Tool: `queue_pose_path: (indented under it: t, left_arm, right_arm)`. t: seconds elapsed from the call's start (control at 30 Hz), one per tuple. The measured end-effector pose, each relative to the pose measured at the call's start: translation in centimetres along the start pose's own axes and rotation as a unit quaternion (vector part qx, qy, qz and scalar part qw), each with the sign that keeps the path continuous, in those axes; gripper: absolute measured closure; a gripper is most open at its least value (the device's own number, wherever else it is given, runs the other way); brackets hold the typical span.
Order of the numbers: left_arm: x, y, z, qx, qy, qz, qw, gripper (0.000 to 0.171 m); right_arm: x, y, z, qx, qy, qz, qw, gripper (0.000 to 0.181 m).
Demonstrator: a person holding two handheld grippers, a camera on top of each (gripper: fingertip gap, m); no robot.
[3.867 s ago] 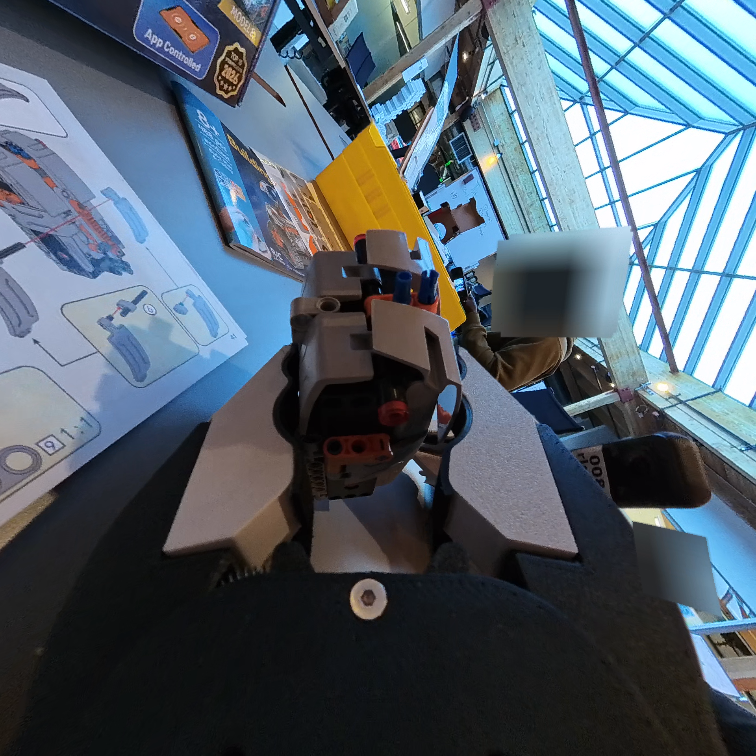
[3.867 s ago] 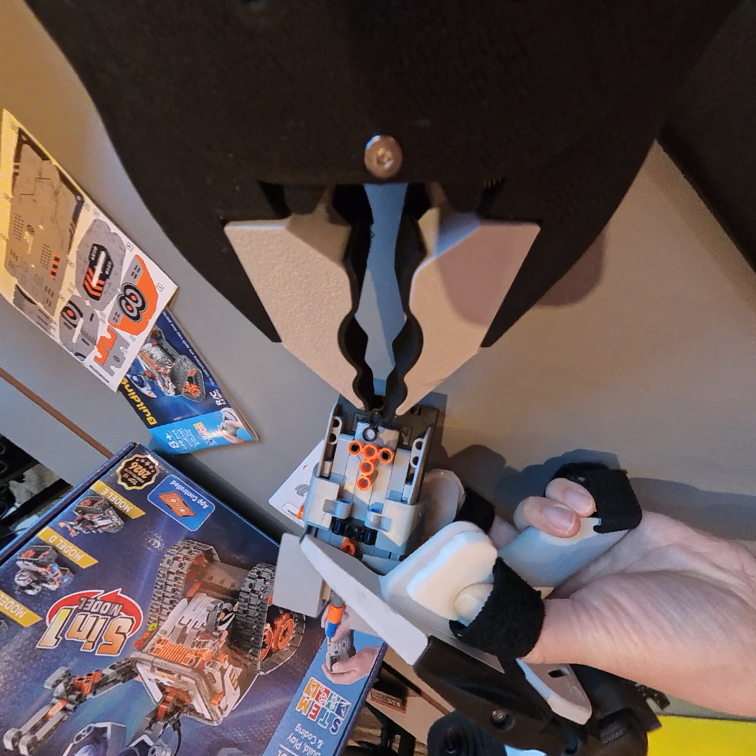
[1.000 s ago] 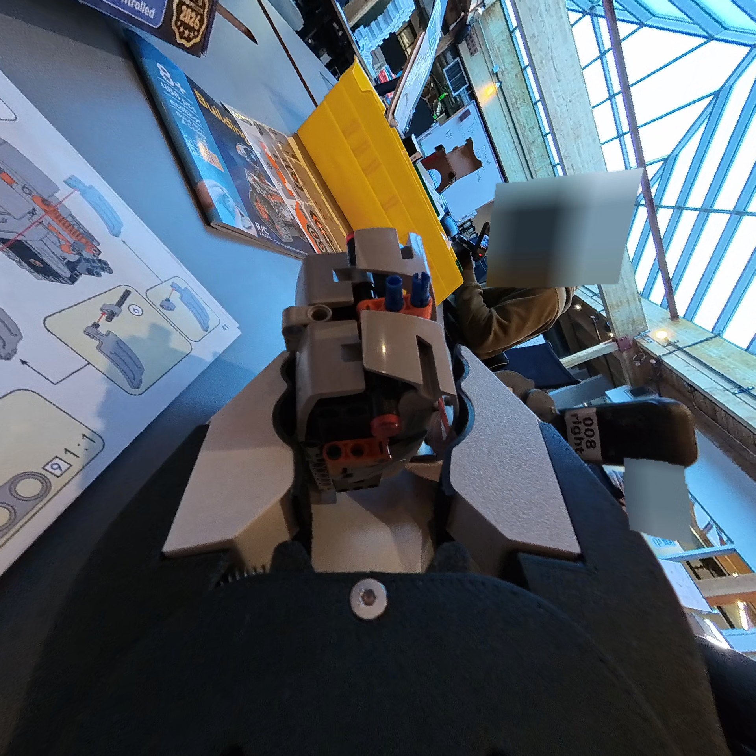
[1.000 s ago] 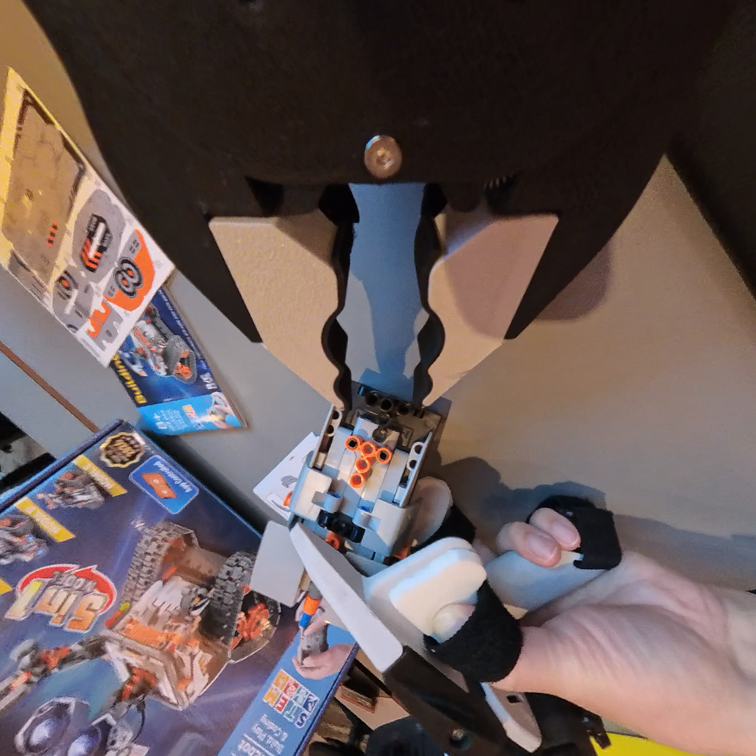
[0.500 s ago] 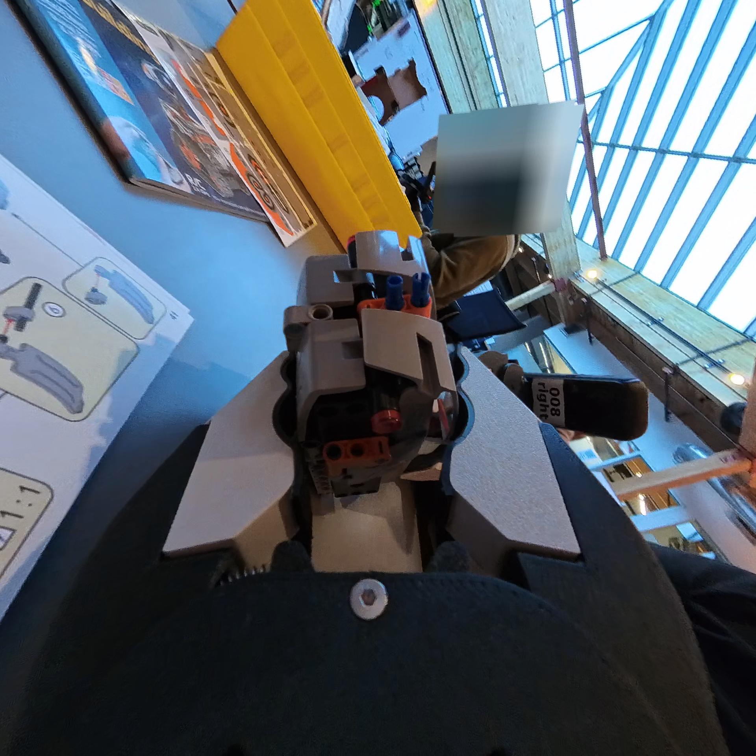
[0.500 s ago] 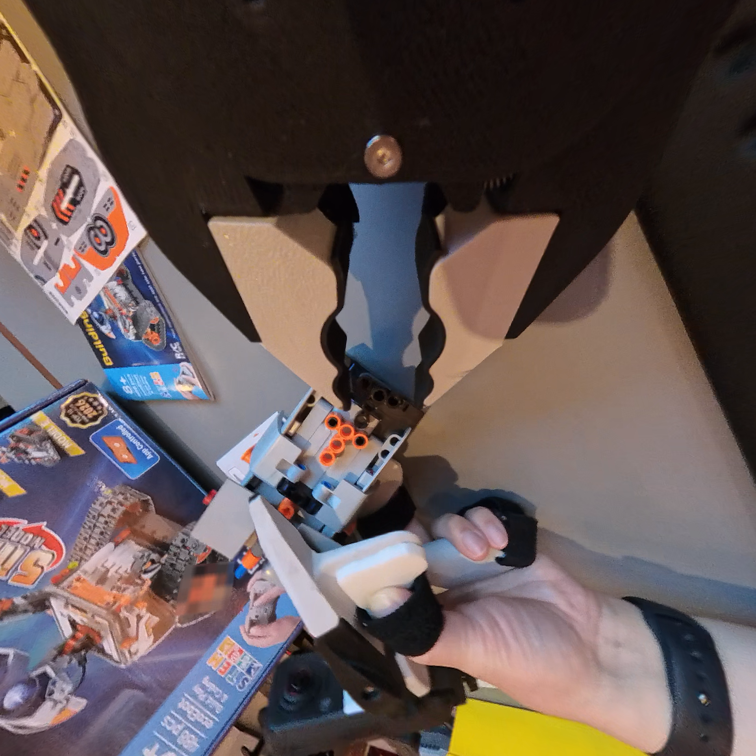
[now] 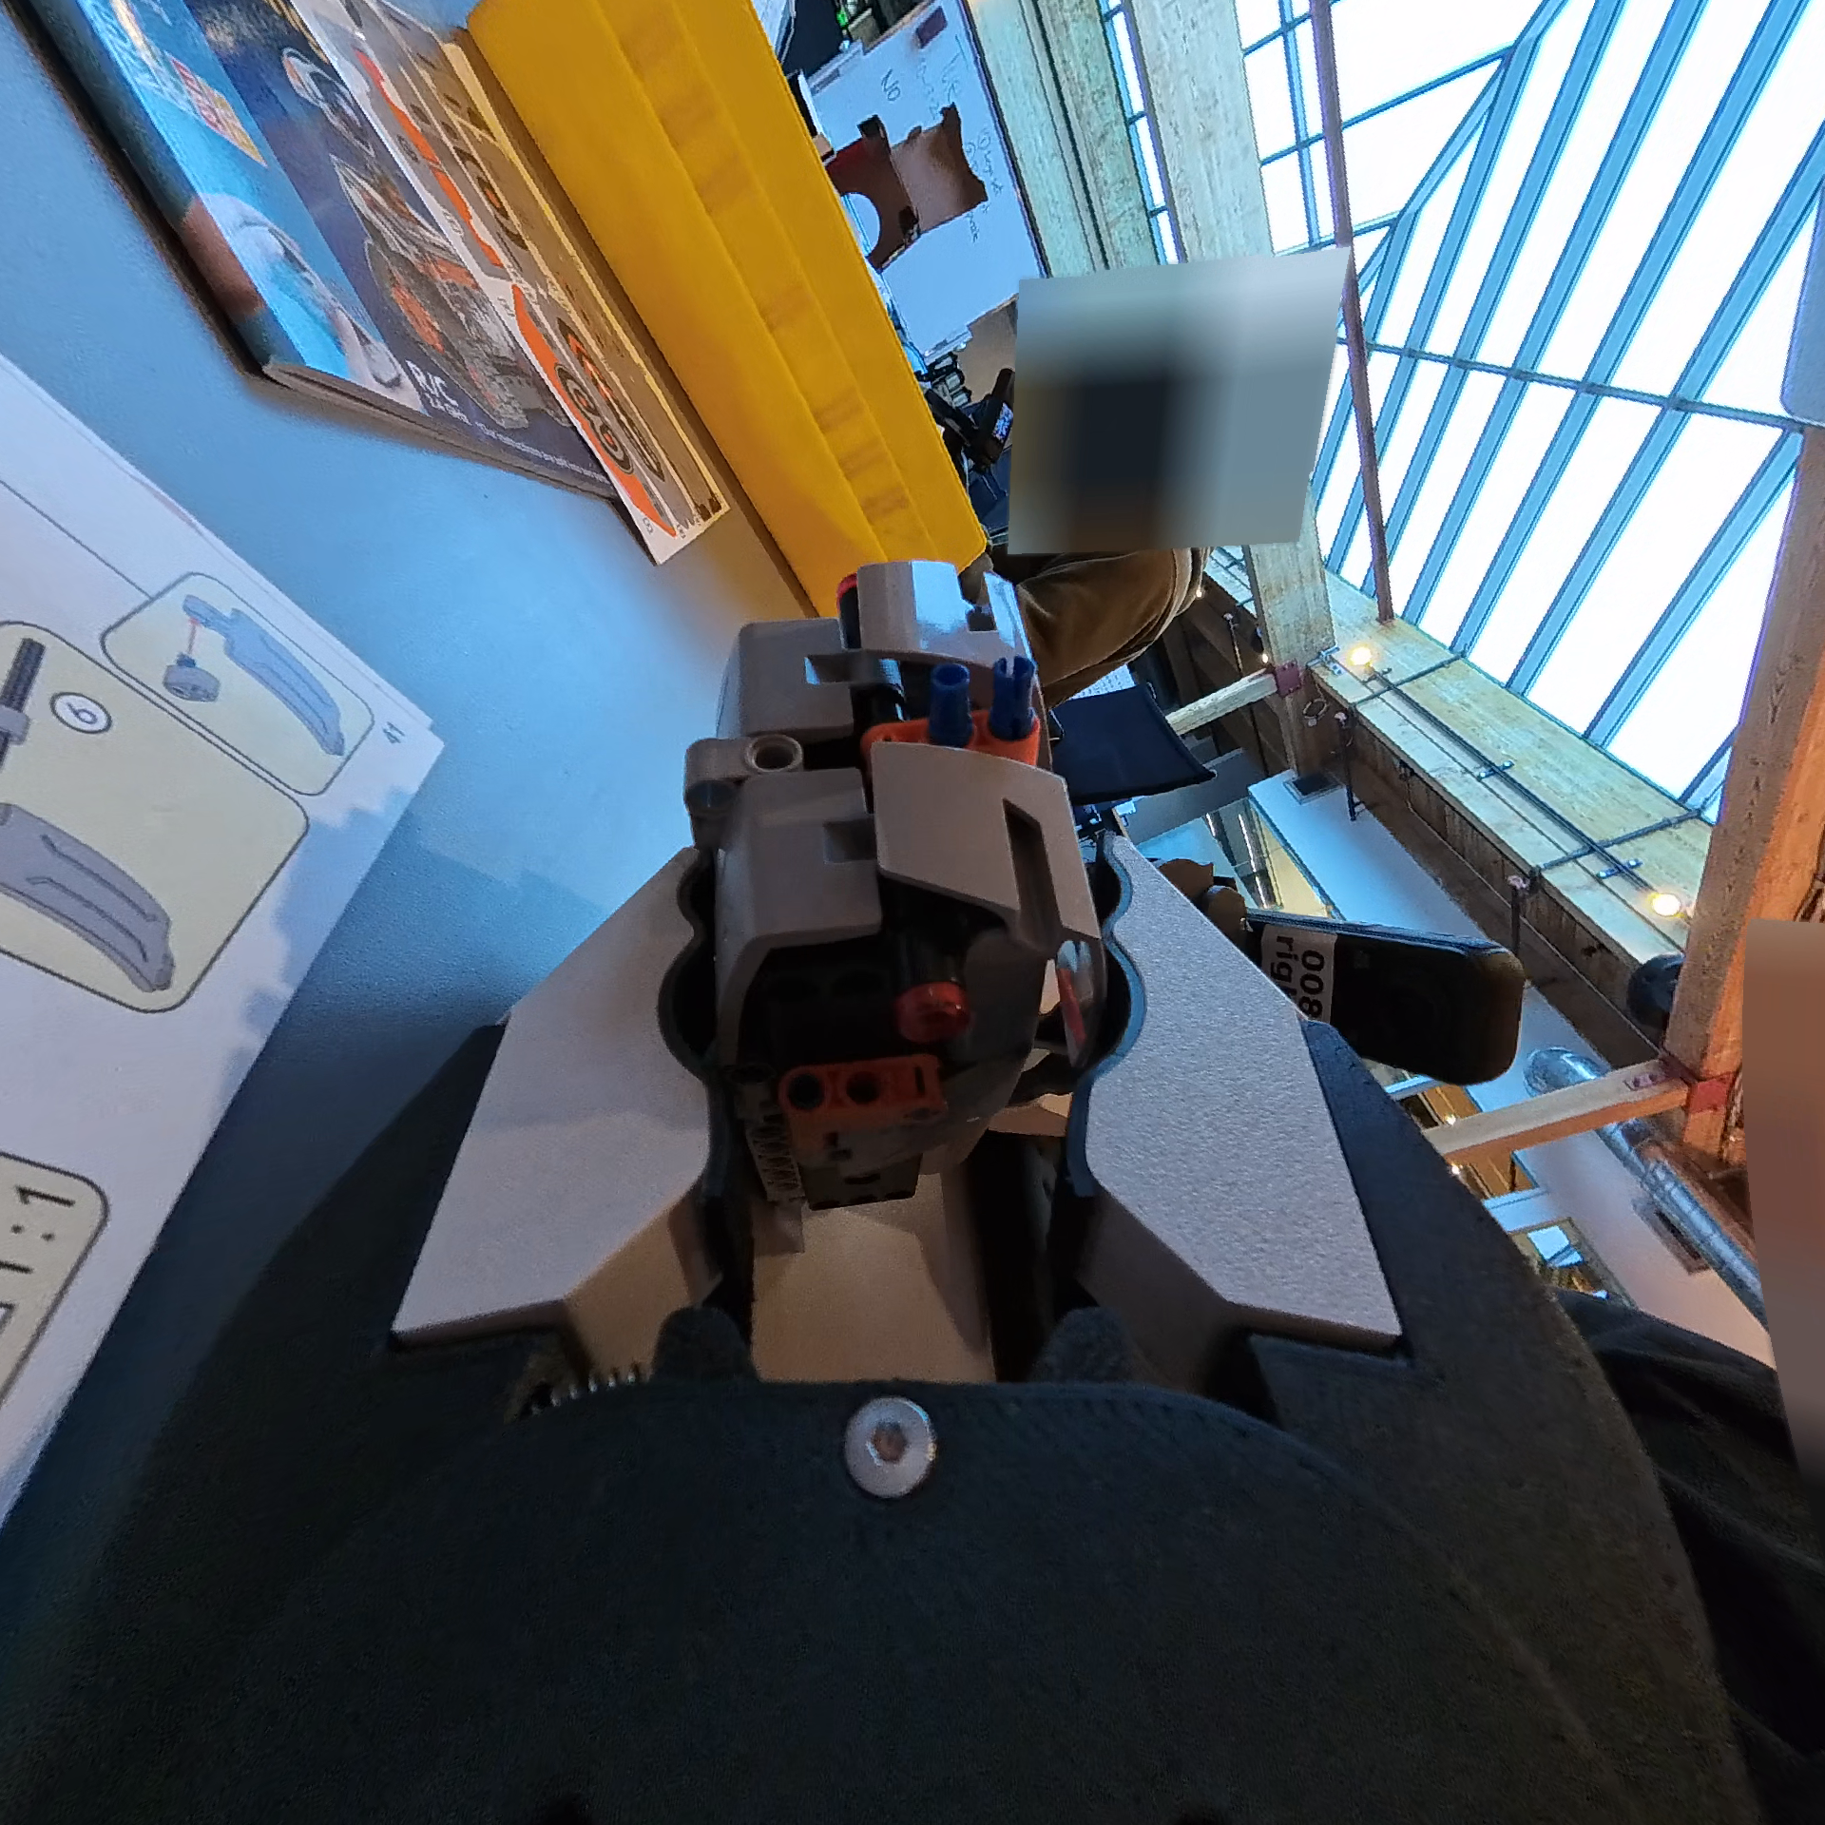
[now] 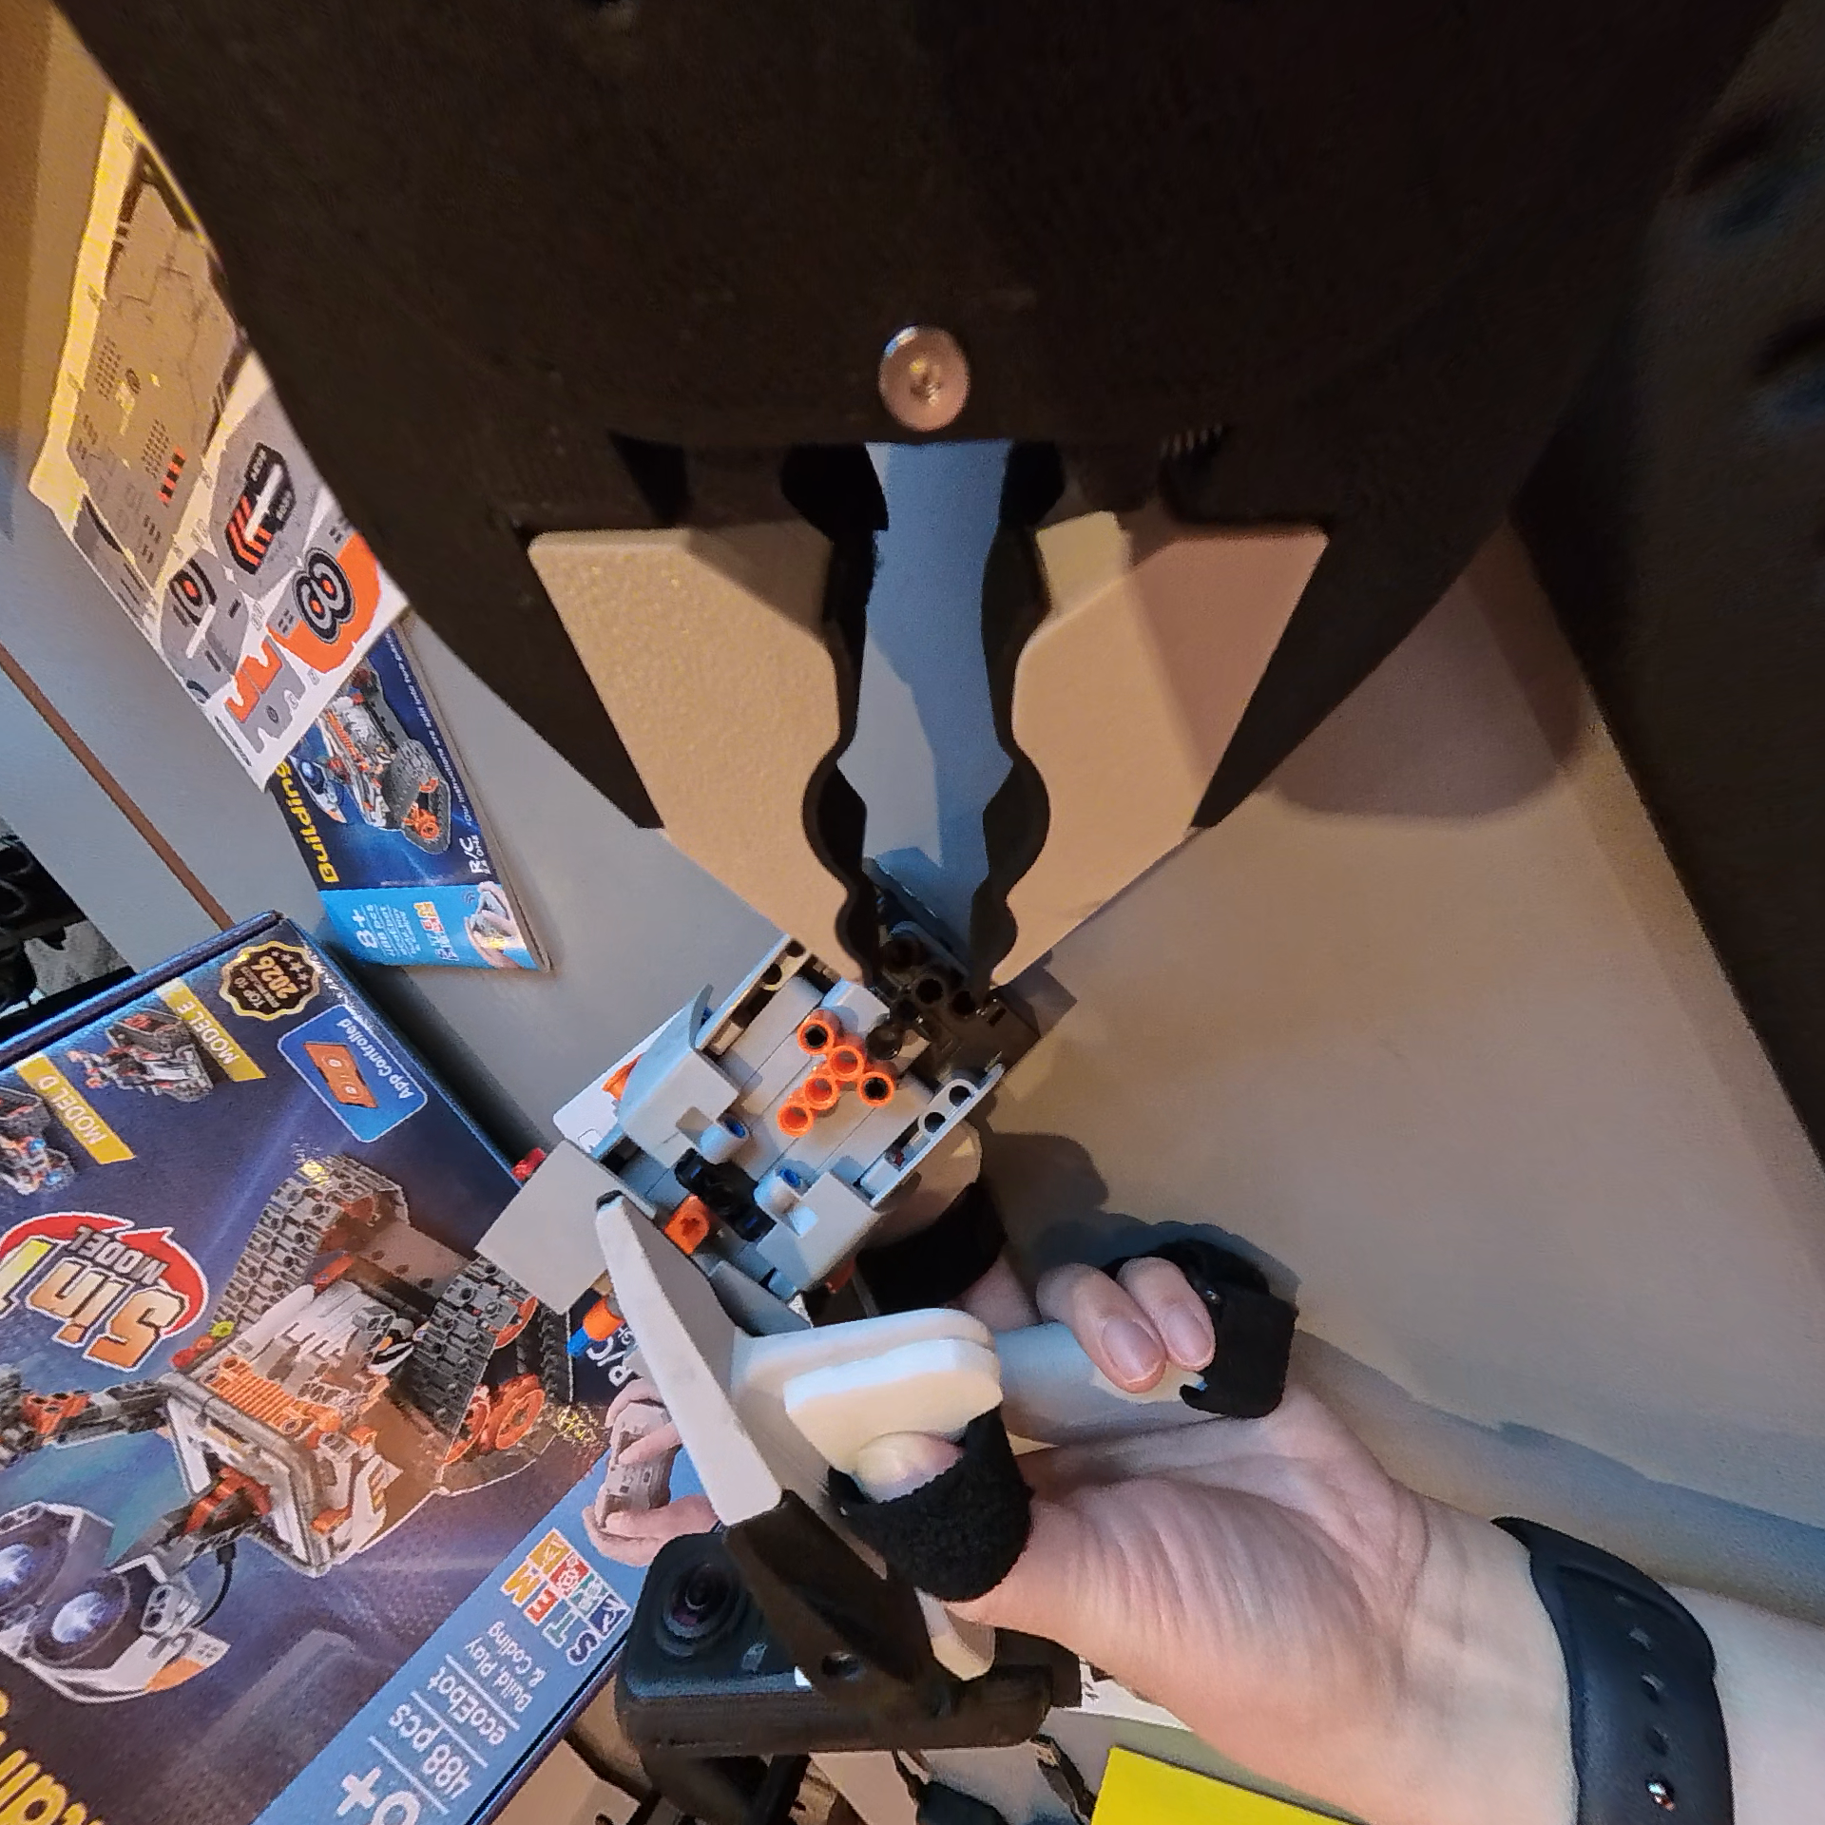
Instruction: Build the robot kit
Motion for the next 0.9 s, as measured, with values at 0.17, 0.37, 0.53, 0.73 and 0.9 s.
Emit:
queue_pose_path:
  t: [0.17, 0.37, 0.53, 0.73, 0.9]
  left_arm:
    - [0.04, -0.01, -0.03, 0.002, -0.002, 0.004, 1.0, 0.099]
    - [0.09, 0.04, 0.08, -0.002, -0.005, 0.005, 1.0, 0.099]
    - [0.06, 0.05, 0.11, -0.003, -0.007, 0.006, 1.0, 0.099]
    - [0.04, 0.07, 0.23, -0.009, -0.013, 0.006, 1.0, 0.099]
    - [0.09, 0.07, 0.19, -0.006, -0.016, 0.008, 1.0, 0.099]
  right_arm:
    - [-0.08, 0.07, 0.13, -0.017, -0.007, 0.0, 1.0, 0.166]
    - [-0.34, 0.24, 0.09, -0.024, -0.007, -0.011, 1.0, 0.17]
    - [-0.32, 0.24, 0.08, -0.029, -0.008, -0.011, 0.999, 0.17]
    - [-0.3, 0.25, 0.0, -0.033, -0.005, -0.015, 0.999, 0.17]
    - [-0.33, 0.27, 0.05, -0.033, -0.005, -0.014, 0.999, 0.17]
Point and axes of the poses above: each gripper's, where its closed fingertips meet, x back along the fingers, y out of its underside, z = x × y across the jaws, the point moved 7 cm from there along x, back along the fingers, and after that the axes turned 6 degrees about -z, right-handed, at the moved point
